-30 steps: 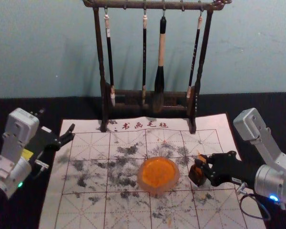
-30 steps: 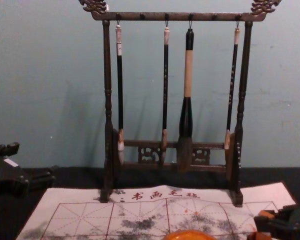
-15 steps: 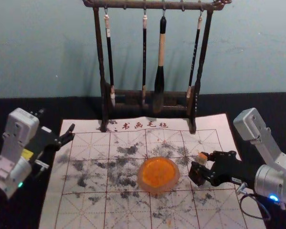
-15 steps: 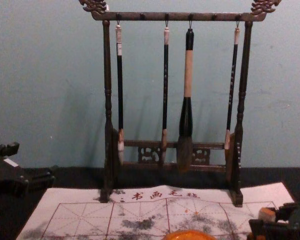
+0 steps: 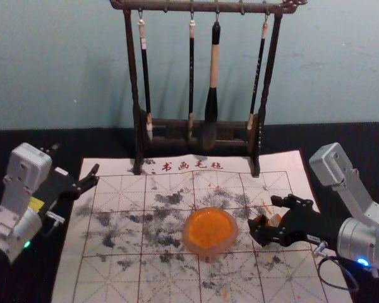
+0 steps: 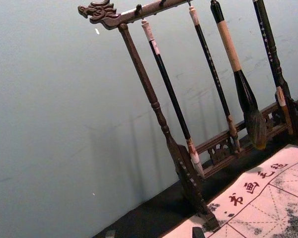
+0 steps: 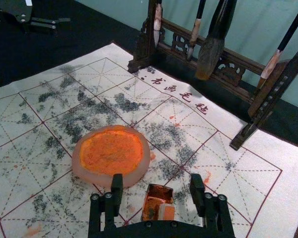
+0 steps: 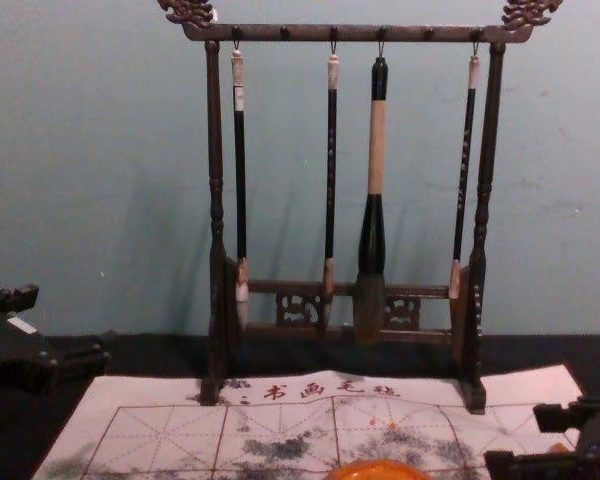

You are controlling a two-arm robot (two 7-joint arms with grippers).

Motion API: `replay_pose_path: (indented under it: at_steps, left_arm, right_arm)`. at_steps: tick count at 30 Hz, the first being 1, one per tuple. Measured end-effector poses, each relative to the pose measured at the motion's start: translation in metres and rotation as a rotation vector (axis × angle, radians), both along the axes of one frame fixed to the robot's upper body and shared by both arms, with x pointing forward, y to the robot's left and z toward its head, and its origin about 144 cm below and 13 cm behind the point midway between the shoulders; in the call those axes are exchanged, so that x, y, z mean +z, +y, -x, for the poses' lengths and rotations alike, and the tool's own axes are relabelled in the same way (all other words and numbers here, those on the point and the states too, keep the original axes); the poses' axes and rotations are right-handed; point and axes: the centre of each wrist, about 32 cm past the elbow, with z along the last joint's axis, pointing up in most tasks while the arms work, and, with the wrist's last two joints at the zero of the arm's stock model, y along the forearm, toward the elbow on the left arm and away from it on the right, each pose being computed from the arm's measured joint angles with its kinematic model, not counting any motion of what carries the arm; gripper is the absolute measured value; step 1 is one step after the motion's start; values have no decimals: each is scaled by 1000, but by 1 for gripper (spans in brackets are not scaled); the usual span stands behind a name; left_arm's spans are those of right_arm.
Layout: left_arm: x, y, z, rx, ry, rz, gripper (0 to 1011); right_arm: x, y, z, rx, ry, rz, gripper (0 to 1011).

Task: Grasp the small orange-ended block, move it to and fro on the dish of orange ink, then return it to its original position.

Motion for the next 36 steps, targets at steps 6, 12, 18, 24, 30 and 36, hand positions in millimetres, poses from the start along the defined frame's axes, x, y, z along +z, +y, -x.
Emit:
replay_pose_path:
  at_steps: [6, 12, 18, 24, 30, 36]
  left_arm:
    - [0, 0, 0, 0, 0, 0, 1001]
    - [0, 0, 0, 0, 0, 0, 1001]
    - [0, 0, 0, 0, 0, 0, 1001]
    - [0, 0, 0, 0, 0, 0, 1001]
    - [0, 0, 0, 0, 0, 0, 1001]
    - [0, 0, 0, 0, 0, 0, 1001]
  right_arm:
    - [0, 0, 0, 0, 0, 0, 950]
    - [0, 0, 0, 0, 0, 0, 1002]
    - [-2, -1, 7, -37, -100, -54, 1002]
    - [-6, -3, 20, -155, -243, -131, 1002]
    - [-19, 0, 35, -317, -343, -119, 1002]
    - [-51, 6, 44, -523, -402, -26, 1002]
